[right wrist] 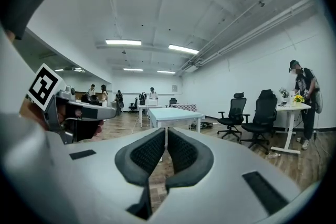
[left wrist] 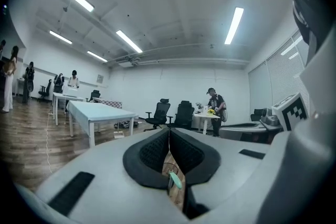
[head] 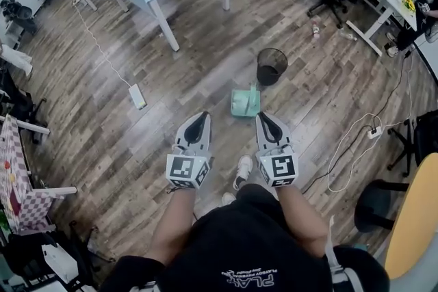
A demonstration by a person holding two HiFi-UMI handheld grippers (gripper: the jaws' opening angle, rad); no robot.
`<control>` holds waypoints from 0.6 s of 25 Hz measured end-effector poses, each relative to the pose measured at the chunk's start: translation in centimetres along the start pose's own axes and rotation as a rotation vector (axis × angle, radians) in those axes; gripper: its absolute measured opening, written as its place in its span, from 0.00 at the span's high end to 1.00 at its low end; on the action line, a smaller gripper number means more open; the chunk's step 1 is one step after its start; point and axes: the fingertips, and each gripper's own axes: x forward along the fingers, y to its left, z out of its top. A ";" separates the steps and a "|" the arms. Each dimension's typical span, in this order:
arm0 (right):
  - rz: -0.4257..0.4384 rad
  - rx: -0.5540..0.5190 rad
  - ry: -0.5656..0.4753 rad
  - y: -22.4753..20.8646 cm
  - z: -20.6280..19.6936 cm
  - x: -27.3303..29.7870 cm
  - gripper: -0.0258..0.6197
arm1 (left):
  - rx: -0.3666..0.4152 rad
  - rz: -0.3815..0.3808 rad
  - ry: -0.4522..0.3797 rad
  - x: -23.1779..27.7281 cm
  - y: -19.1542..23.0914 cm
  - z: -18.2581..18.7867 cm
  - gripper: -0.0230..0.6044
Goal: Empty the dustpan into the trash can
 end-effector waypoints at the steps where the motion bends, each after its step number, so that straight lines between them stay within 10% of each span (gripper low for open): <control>1: 0.000 0.009 0.003 -0.7 0.0 0.7 0.92 | 0.003 0.000 0.007 1.1 0.2 0.0 0.93; 15: 0.024 0.080 0.011 -7.2 -0.7 7.4 0.92 | 0.063 -0.002 0.090 10.8 0.9 0.5 0.93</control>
